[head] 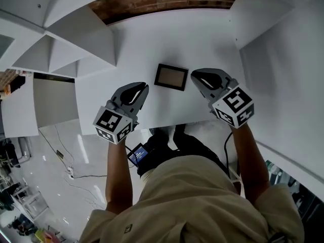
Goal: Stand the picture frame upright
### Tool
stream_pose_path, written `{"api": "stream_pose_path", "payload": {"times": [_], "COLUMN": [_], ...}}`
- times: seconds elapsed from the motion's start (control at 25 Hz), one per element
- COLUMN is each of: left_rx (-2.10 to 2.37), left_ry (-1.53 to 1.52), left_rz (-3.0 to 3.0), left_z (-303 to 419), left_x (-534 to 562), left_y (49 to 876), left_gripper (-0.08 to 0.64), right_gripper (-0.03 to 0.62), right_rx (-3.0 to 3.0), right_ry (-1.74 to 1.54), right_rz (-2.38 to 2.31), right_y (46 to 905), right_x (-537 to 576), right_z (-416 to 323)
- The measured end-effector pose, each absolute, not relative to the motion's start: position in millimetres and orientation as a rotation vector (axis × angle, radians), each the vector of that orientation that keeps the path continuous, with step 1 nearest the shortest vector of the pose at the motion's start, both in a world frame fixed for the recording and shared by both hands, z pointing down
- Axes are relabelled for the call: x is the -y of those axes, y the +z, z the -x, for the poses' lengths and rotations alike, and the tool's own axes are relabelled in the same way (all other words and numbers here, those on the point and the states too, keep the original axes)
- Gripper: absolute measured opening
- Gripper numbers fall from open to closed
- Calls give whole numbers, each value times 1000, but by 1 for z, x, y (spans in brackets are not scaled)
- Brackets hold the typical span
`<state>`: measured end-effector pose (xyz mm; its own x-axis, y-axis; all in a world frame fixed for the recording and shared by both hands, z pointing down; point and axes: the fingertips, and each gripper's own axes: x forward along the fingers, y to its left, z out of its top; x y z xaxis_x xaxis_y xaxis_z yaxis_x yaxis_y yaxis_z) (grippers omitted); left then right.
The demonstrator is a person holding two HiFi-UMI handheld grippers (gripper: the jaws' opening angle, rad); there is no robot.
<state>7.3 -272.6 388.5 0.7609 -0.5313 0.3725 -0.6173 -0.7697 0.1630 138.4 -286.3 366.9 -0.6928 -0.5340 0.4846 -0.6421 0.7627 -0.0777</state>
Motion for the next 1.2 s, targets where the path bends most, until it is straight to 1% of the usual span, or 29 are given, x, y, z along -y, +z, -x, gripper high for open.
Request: {"api": "stream_pose_path", "payload": {"times": [0.2,0.24,0.28,0.32,0.48,0.68,0.92,1.2], "left_rx": [875,877,881,886,909,907,886,851], "left_ry": [425,412,399,386,334,278,249,254], "left_rz": [-2530,-2499,-2469,-2440,-2323,-2220,-2171,-2152], "left_z": [3,5,7,9,20,28,23,16], "left_x": [296,300,304,307,313,314,313,312], "left_y": [465,478,491,504,549,585,606,615], "left_gripper": [37,37,37,37,37,41,46,46], "right_gripper": [11,25,64,78,80,83,94,96], "right_rx": [2446,2423,2397,2370,2274,2180,2104,2064], "right_ry": [405,415,422,428,453,477,490,474], "right_rz": [-716,-683,-653,-624,-513,-389,-280,-257], "right_y": [442,458,474,491,556,614,652,665], "right_x": [327,334,342,348,367,378,381,388], "right_z": [-104,-98,-92,-87,-69,-57,-54,-55]}}
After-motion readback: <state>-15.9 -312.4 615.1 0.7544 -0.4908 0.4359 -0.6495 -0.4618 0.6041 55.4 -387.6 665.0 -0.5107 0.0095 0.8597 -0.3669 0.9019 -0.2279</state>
